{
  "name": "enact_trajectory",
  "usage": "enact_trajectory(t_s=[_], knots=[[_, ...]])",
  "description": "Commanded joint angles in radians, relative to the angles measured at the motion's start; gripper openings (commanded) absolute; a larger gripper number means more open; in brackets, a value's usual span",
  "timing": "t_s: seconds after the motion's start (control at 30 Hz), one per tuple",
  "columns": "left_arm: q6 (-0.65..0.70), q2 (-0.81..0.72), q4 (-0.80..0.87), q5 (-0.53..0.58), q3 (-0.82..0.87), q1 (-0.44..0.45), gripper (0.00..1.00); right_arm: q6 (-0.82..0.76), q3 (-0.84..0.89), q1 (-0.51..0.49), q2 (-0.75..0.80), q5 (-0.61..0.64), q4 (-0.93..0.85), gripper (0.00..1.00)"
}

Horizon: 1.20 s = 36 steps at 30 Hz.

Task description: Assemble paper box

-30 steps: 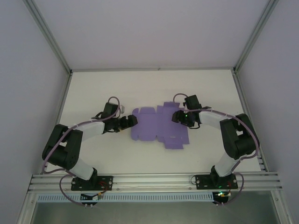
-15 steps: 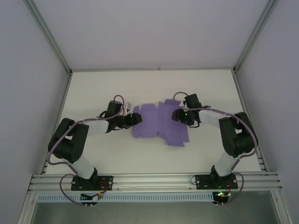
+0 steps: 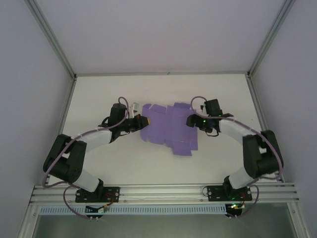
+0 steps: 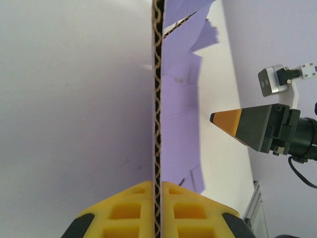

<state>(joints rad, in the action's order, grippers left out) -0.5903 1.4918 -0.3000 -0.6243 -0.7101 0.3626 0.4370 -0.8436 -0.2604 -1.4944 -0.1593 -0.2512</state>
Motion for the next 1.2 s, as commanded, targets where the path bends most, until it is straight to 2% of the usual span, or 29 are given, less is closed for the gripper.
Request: enact_trajectory(t_s=[0.0, 0.1, 0.23, 0.47, 0.6, 0.7, 0.9, 1.03, 1.1, 1.17], knots=[[0.020, -0.091, -0.053, -0.069, -0.053, -0.005, 0.00, -0.088, 0.022, 0.041, 0.154, -0.068, -0.047, 0.85], [0.021, -0.166, -0.037, -0.099, -0.092, -0.012, 0.00, -0.112, 0.054, 0.105, 0.268, -0.190, -0.036, 0.89], [-0.014, -0.265, -0.056, -0.108, -0.111, -0.016, 0.00, -0.124, 0.074, 0.174, 0.363, -0.363, -0.020, 0.90], [-0.148, -0.370, -0.218, -0.167, -0.093, -0.016, 0.00, -0.100, 0.068, 0.229, 0.403, -0.544, 0.042, 0.83], [-0.160, -0.396, -0.226, -0.168, -0.087, -0.017, 0.00, -0.097, 0.048, 0.237, 0.387, -0.617, 0.076, 0.68], [-0.157, -0.413, -0.216, -0.165, -0.079, -0.017, 0.00, -0.093, 0.049, 0.241, 0.380, -0.662, 0.121, 0.51], [-0.142, -0.425, -0.189, -0.161, -0.070, -0.016, 0.00, -0.086, 0.044, 0.244, 0.397, -0.748, 0.181, 0.40], [-0.118, -0.441, -0.145, -0.132, -0.068, -0.017, 0.00, -0.101, 0.037, 0.245, 0.407, -0.751, 0.167, 0.20], [-0.090, -0.456, -0.102, -0.116, -0.068, -0.016, 0.00, -0.123, 0.031, 0.245, 0.411, -0.732, 0.140, 0.06], [-0.066, -0.476, -0.052, -0.088, -0.066, -0.016, 0.00, -0.164, 0.025, 0.245, 0.413, -0.730, 0.108, 0.00]])
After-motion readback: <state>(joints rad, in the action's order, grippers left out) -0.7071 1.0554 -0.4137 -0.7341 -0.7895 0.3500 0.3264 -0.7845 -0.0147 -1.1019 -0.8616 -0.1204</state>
